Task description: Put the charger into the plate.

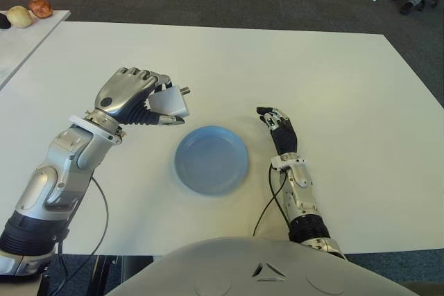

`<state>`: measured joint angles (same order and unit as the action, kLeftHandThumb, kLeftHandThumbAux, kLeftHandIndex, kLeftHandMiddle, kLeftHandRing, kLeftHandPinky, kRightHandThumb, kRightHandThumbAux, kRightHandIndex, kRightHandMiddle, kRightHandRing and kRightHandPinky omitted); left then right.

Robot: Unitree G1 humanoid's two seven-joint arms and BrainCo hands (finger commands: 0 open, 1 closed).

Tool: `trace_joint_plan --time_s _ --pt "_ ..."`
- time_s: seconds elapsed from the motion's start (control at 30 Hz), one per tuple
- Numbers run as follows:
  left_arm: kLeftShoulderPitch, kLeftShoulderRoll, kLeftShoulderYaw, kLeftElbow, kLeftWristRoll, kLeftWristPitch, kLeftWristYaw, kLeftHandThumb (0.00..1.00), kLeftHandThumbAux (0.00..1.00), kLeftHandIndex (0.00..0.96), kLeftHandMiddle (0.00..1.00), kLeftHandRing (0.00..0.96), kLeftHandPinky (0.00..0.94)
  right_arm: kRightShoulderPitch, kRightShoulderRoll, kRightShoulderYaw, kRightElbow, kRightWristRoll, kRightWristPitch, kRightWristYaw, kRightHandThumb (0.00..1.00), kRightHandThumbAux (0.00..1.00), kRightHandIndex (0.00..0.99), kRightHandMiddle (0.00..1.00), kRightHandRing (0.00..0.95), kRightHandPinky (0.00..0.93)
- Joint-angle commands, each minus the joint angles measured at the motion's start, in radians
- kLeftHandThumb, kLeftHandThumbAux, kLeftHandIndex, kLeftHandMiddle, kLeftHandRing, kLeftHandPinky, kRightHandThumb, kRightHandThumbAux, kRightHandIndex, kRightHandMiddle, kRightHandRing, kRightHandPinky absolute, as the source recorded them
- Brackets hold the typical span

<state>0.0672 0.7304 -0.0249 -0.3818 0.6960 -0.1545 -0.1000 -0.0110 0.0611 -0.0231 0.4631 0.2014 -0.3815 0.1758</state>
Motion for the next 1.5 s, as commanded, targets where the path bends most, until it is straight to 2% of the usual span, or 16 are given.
trace_joint_plan --time_s 0.03,0.3,0.5,0.8,1.5 --pt "-0.004 -0.021 -0.023 0.018 0.008 -0.031 -0.010 0.753 0.696 0.443 0.890 0.879 0.843 0.054 0.040 -0.007 0.078 0.011 0.043 0.001 0.000 0.609 0.353 0.336 0.243 0.161" --pt "-0.015 -0.063 -0.067 0.023 0.026 -0.047 -0.020 0.753 0.696 0.443 0.890 0.877 0.839 0.051 0.046 -0.008 0.076 0.015 0.046 -0.004 0.000 0.621 0.340 0.330 0.242 0.166" --pt "-0.028 -0.098 -0.106 0.036 0.050 -0.032 -0.037 0.752 0.696 0.443 0.889 0.875 0.834 0.053 0.048 -0.004 0.067 0.007 0.050 -0.017 0.000 0.617 0.348 0.337 0.249 0.177" --pt "-0.062 -0.175 -0.186 0.135 0.099 -0.041 0.009 0.752 0.696 0.442 0.890 0.874 0.838 0.058 0.049 0.001 0.063 0.011 0.039 -0.009 0.000 0.622 0.344 0.342 0.263 0.202" --pt "-0.072 -0.237 -0.235 0.273 0.116 -0.081 0.087 0.752 0.697 0.442 0.894 0.875 0.844 0.059 0.058 0.007 0.064 0.004 0.029 -0.027 0.000 0.620 0.318 0.323 0.241 0.182"
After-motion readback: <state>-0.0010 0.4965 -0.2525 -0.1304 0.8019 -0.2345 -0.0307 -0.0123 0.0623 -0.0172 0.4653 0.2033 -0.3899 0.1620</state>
